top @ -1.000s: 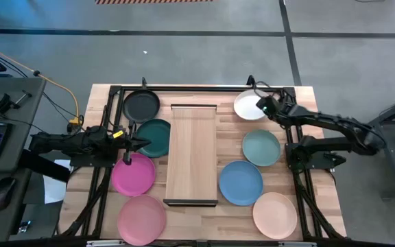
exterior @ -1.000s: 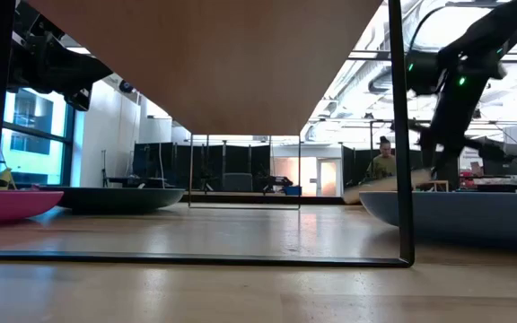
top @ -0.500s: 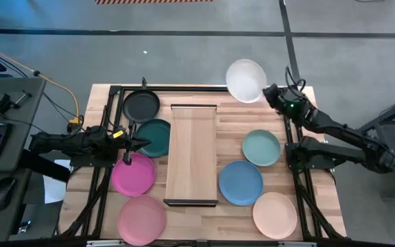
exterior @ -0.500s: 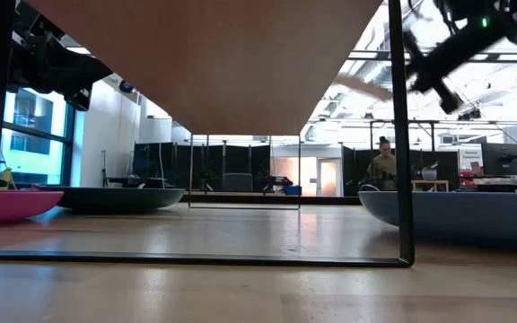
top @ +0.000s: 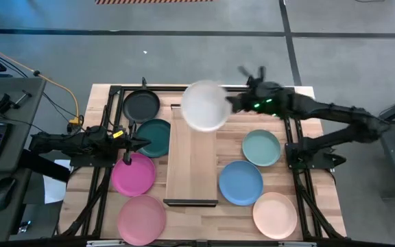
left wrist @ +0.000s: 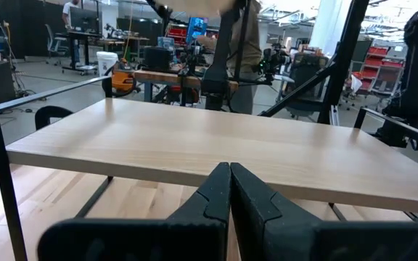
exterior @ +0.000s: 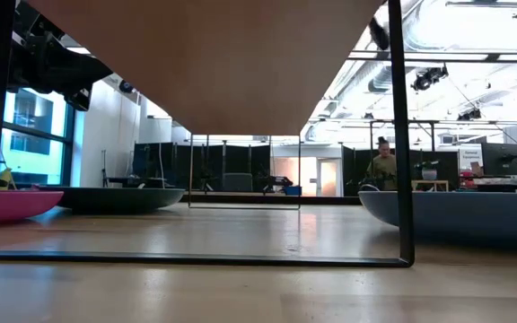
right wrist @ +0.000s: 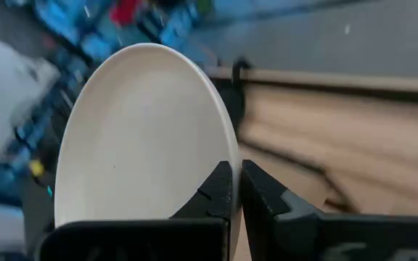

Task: Place and stack plates onto a shelf
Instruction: Put the white plate on the shelf

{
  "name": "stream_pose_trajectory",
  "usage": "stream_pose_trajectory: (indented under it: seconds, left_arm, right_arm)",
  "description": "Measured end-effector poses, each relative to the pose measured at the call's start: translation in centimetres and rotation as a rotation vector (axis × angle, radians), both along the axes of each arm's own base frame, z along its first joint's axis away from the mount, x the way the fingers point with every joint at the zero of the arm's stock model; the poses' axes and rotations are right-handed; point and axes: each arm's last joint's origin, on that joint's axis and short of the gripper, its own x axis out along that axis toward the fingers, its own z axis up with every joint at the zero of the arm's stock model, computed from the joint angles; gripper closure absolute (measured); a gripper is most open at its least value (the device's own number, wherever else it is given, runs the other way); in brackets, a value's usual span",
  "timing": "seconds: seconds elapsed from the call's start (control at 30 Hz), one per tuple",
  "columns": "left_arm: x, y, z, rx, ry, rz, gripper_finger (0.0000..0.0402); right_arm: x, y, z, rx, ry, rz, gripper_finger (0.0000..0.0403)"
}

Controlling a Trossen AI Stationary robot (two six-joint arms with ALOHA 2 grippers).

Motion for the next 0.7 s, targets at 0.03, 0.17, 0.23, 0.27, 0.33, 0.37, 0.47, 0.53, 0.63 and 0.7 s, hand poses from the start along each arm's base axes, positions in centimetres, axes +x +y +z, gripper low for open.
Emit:
stream_pose_trajectory:
  seconds: [0.03,0.17,0.23,0.27,0.33,0.37,0.47,0.53,0.63,0.7]
  left_arm:
    - [0.0,0.0,0.0,0.0,0.0,0.0,0.0401]
    - [0.0,0.0,0.0,0.0,0.0,0.0,0.0401]
    - [0.0,0.0,0.0,0.0,0.0,0.0,0.0401]
    - [0.0,0.0,0.0,0.0,0.0,0.0,0.0401]
    - [0.0,0.0,0.0,0.0,0.0,0.0,0.0401]
    - [0.0,0.0,0.0,0.0,0.0,0.0,0.0401]
    - [0.0,0.0,0.0,0.0,0.0,0.0,0.0401]
    - [0.0,0.0,0.0,0.0,0.0,0.0,0.0401]
    - [0.0,0.0,0.0,0.0,0.0,0.0,0.0401]
    - [0.0,0.0,0.0,0.0,0.0,0.0,0.0401]
  right_arm:
    - [0.9,0.2,-0.6,0.017,0.025,0.014,0.0403]
    - [3.7,0.7,-3.5,0.133,0.099,0.002,0.0403]
    - [4.7,0.7,-4.9,0.185,0.13,-0.025,0.0403]
    - [5.1,0.8,-5.4,0.204,0.143,-0.033,0.0403]
    - [5.7,0.9,-6.3,0.236,0.157,-0.048,0.0403]
    - [6.0,1.0,-6.6,0.245,0.164,-0.052,0.0403]
    - [6.4,1.2,-7.5,0.277,0.194,-0.067,0.0403]
    - [6.5,1.4,-7.8,0.286,0.208,-0.069,0.0403]
    - [6.3,1.6,-8.0,0.295,0.231,-0.078,0.0403]
    - [6.2,1.6,-8.1,0.294,0.244,-0.101,0.0403]
